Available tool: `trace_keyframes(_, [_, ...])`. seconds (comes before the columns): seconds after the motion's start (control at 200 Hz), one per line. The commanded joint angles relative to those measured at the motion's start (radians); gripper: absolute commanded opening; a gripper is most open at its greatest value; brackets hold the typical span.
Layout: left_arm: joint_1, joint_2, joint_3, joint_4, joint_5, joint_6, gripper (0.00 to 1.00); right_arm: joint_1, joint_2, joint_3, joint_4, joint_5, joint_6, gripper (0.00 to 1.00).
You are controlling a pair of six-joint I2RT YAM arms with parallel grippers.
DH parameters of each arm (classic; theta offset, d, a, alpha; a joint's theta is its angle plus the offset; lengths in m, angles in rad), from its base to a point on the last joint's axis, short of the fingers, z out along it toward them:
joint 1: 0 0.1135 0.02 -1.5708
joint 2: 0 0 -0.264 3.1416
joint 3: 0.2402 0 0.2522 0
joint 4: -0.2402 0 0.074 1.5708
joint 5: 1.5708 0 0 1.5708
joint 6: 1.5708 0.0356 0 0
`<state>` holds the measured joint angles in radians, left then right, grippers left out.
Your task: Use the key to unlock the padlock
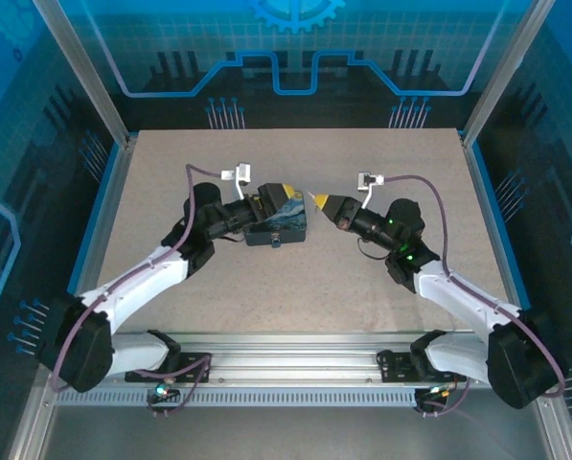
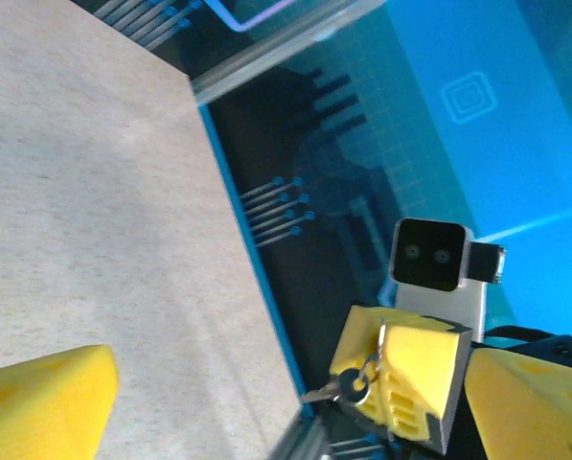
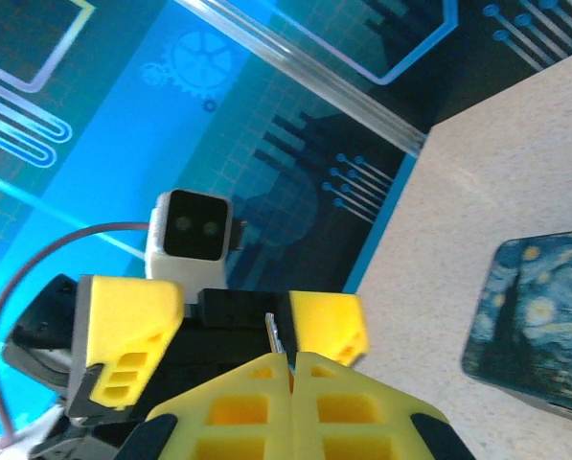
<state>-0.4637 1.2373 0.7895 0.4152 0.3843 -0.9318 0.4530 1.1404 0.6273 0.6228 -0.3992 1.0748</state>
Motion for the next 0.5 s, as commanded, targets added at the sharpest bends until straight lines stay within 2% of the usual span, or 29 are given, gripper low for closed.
trace_keyframes(0.0, [0.025,-0.077,-0.023,-0.166,-0.079,0.106,0.99,-0.024,-0.06,-0.011,-0.154,0.017,-0.098,0.0])
trace_keyframes(0.3, [0.085,-0.106,-0.002,-0.526,-0.22,0.175,0.99,-0.034,-0.105,0.079,-0.608,0.075,-0.335,0.0])
trace_keyframes(0.495, [0.147,-0.033,-0.003,-0.556,-0.267,0.156,0.99,-0.019,-0.01,0.108,-0.65,0.001,-0.374,0.0])
